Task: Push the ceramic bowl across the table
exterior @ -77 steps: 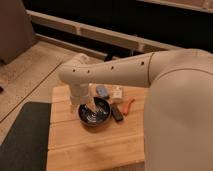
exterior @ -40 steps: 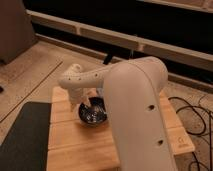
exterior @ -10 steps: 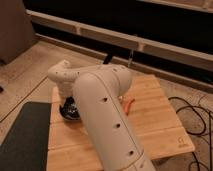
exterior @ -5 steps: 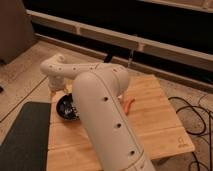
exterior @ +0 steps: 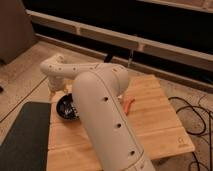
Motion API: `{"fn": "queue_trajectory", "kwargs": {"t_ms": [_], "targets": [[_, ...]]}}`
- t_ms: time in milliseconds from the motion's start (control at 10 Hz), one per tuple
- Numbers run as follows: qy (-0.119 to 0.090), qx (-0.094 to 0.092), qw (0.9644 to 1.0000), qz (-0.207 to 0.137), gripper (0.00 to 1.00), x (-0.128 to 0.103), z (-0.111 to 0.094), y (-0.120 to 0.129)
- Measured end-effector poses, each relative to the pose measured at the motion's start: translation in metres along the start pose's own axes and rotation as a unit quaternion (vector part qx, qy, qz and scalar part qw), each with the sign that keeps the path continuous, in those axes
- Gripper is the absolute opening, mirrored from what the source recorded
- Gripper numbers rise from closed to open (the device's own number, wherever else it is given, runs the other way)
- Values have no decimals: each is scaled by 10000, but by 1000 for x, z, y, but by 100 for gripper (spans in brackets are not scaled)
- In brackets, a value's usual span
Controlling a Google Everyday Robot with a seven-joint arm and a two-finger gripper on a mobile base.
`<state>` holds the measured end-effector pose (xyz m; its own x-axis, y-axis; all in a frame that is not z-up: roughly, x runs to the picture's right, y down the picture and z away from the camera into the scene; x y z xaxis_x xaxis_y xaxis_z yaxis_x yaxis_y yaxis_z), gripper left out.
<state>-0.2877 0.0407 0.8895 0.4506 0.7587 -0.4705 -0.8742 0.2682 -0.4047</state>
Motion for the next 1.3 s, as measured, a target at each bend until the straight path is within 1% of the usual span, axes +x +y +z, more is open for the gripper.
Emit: {"fn": "queue_trajectory", "kwargs": {"t_ms": [100, 300, 400, 500, 600, 700, 800, 900, 1000, 1100, 1200, 1300], "targets": [[2, 36, 10000, -17, 65, 1, 0, -1], [58, 481, 9988, -21, 65, 14, -8, -25], [53, 848, 9964, 56, 65, 28, -22, -51], [3, 1102, 9937, 186, 65, 41, -35, -71], [-34, 1196, 9925, 260, 65, 49, -39, -78], [-25, 1217, 9919, 362, 65, 61, -38, -79], [16, 1179, 9922, 406, 65, 67, -32, -77], [109, 1123, 9928, 412, 65, 75, -21, -71], [208, 1096, 9931, 347, 65, 78, -11, -64], [358, 1028, 9938, 218, 65, 81, 3, -50], [581, 972, 9935, 70, 65, 84, 20, -38], [663, 901, 9937, -14, 65, 81, 32, -33]]}}
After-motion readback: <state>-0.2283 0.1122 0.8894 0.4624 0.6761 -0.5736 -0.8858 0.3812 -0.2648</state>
